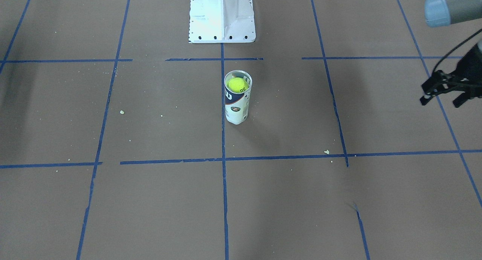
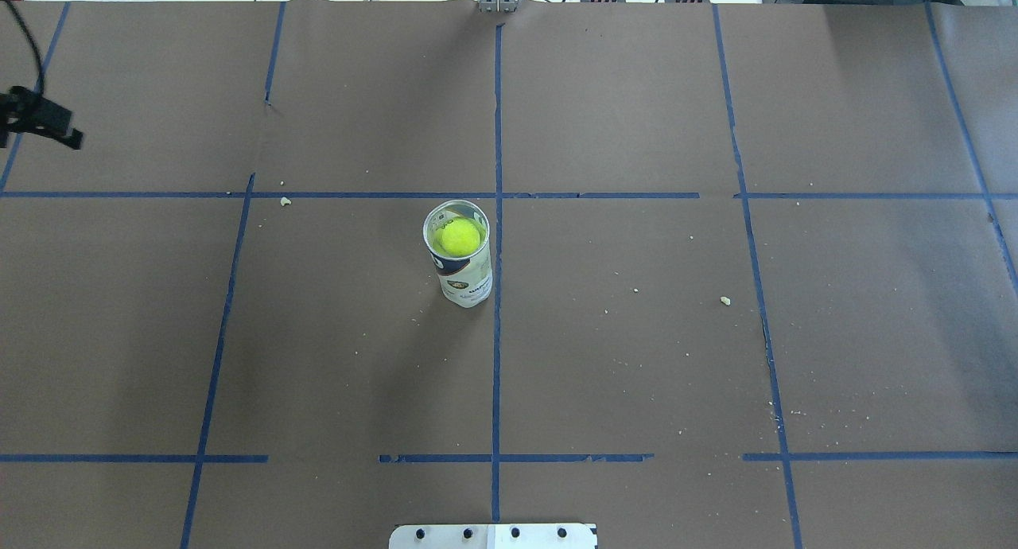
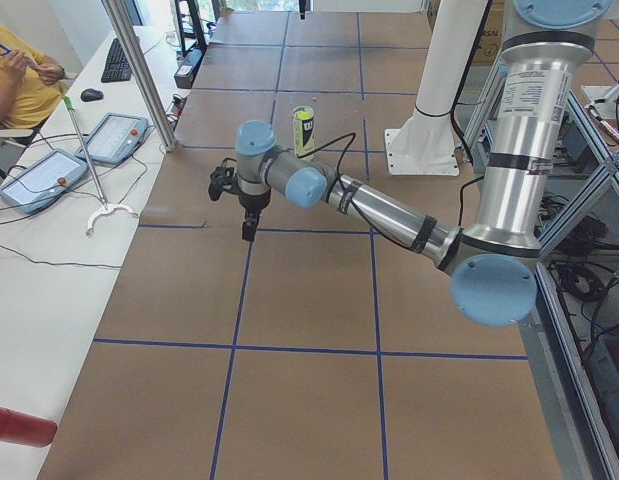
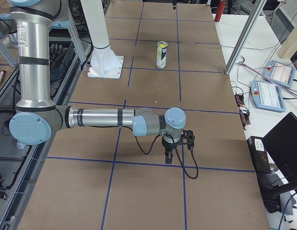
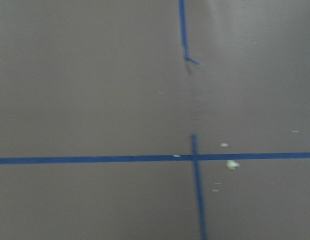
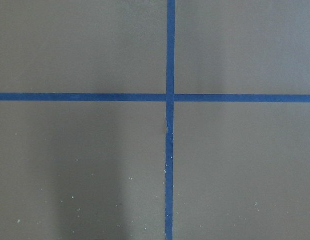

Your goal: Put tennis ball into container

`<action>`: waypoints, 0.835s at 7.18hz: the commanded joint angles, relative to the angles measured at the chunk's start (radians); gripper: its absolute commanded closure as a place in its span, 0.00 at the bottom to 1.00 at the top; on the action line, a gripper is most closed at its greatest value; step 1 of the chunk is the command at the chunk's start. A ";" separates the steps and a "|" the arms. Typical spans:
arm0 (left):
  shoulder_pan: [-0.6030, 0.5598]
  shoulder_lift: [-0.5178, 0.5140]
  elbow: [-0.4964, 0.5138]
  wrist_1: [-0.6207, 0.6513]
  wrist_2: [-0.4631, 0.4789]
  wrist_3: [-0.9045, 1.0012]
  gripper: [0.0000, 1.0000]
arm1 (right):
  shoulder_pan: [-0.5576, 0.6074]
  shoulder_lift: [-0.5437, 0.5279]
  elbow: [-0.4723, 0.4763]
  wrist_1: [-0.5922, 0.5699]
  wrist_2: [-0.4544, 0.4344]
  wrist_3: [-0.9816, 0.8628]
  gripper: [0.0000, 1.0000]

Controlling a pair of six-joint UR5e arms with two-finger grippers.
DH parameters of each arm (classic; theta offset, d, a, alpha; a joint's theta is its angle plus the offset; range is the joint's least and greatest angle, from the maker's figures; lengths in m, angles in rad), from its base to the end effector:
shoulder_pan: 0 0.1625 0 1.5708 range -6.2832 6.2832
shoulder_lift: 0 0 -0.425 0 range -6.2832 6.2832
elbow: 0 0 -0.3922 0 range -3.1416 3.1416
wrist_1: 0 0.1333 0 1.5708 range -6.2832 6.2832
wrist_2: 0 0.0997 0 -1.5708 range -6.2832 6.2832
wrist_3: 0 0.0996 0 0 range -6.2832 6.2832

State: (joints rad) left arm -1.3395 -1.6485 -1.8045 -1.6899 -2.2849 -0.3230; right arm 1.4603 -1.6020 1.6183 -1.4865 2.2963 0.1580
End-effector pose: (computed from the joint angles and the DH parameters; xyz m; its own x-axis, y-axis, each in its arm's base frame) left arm 0.0549 -0.5299 0.4928 0.7042 0.1358 -0.6969 0.0160 0.9782 0.2068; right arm 0.0133 -0.4900 0.6450 0.7443 0.0087 0.6677 -0.0075 1.0000 -0.0047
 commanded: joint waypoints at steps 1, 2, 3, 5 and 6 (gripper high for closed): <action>-0.256 0.050 0.283 0.001 -0.046 0.473 0.01 | 0.000 0.001 0.000 0.000 0.000 0.000 0.00; -0.273 0.056 0.318 0.002 -0.098 0.508 0.01 | 0.000 0.001 0.000 0.000 0.000 0.000 0.00; -0.273 0.065 0.307 0.007 -0.099 0.503 0.00 | 0.000 0.001 0.000 0.000 0.000 0.000 0.00; -0.271 0.081 0.283 0.006 -0.099 0.502 0.00 | 0.000 0.001 0.000 0.000 0.000 0.000 0.00; -0.271 0.081 0.277 0.006 -0.099 0.502 0.00 | 0.000 0.001 0.000 0.000 0.000 0.000 0.00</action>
State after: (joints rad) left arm -1.6102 -1.5732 -1.5208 -1.6836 -2.3827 0.1781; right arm 1.4604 -1.6015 1.6183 -1.4864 2.2964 0.1580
